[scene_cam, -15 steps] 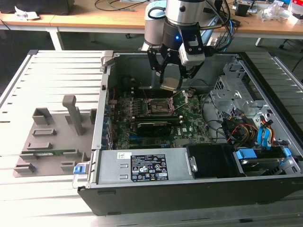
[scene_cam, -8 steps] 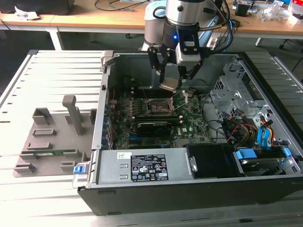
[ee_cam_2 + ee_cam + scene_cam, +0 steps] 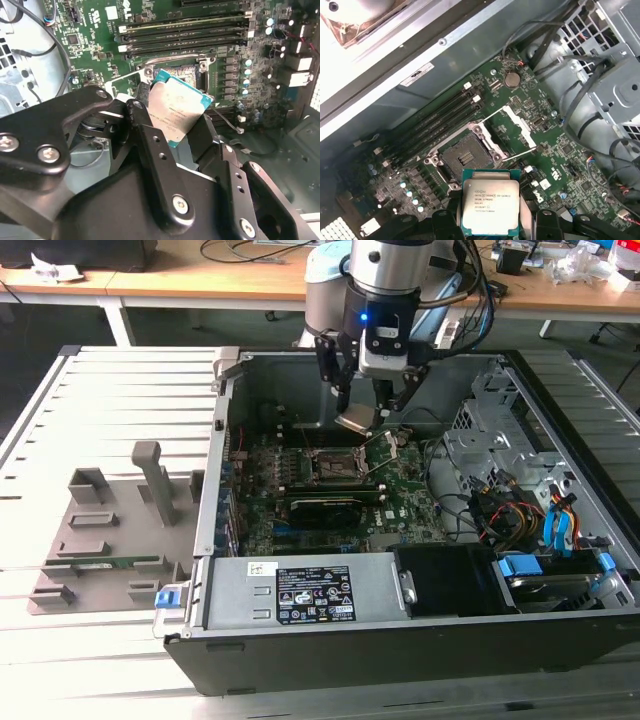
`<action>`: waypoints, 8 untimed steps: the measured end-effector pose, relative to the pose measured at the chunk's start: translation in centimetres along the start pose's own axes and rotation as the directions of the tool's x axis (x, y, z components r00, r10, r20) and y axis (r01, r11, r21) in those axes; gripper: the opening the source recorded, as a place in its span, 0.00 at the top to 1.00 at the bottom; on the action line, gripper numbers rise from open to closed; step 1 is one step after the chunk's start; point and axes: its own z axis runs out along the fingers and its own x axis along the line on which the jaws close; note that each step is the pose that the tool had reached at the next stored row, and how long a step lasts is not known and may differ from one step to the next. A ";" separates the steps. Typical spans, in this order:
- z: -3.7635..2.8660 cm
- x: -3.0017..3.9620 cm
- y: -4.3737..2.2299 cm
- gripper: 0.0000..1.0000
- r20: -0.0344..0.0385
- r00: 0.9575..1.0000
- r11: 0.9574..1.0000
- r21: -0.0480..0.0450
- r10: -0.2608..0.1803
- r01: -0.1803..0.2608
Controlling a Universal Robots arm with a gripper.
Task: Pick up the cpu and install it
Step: 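Place the cpu into insertion slot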
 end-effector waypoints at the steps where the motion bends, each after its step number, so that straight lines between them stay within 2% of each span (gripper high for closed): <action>1: 0.00 0.00 0.00 0.45 0.000 1.000 1.000 0.000 0.008 -0.008; 8: 0.03 0.00 0.00 0.45 -0.002 0.996 0.996 -0.001 0.084 -0.084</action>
